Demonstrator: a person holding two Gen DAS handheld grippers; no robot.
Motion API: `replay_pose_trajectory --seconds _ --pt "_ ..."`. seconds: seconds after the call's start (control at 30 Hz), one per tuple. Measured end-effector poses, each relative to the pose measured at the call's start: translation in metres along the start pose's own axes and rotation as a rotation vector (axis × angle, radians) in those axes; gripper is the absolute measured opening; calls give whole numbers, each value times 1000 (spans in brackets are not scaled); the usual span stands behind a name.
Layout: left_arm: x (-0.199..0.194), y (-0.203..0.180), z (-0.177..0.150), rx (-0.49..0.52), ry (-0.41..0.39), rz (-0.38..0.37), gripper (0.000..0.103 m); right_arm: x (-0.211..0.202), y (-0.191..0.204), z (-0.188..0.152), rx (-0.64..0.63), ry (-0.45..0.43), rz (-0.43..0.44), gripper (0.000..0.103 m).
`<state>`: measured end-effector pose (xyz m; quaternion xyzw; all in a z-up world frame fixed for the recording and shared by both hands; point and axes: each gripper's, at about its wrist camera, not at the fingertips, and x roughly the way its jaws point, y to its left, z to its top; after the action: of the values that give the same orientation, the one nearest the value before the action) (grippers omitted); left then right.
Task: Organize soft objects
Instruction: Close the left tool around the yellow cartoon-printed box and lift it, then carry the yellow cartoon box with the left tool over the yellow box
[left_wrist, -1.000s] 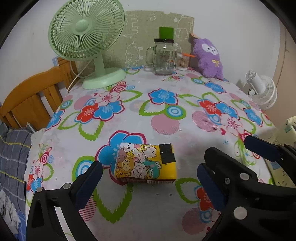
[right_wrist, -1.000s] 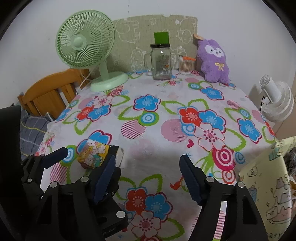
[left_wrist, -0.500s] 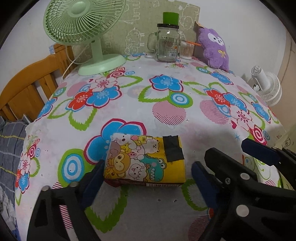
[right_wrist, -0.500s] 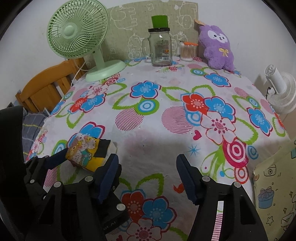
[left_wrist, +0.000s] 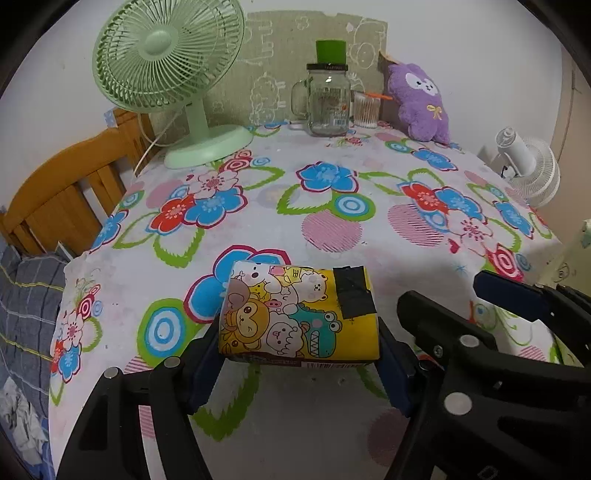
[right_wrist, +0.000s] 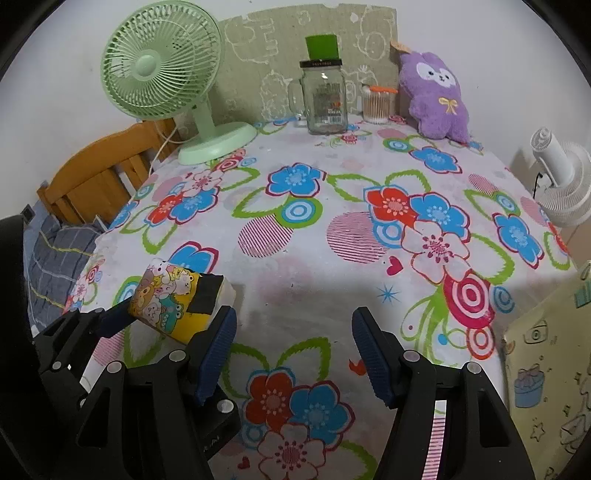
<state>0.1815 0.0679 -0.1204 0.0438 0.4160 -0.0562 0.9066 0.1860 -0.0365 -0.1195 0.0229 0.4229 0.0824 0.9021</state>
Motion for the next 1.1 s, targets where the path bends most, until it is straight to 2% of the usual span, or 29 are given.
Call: replay_pose_trajectory --seconds 0.2,0.33,0.5,1.1 --pt "-22 -6 -4 -6 -24 11 75 -20 1 -3 -15 -19 16 70" --pt "-37 -13 -8 -4 -47 8 75 -36 -1 -8 -19 -42 -3 80" --pt "-57 -24 -14 2 -85 26 75 -61 -3 -14 -43 -82 -29 84" --pt "-122 -69 -19 22 -180 -15 76 -137 -29 -27 -54 -184 -54 98"
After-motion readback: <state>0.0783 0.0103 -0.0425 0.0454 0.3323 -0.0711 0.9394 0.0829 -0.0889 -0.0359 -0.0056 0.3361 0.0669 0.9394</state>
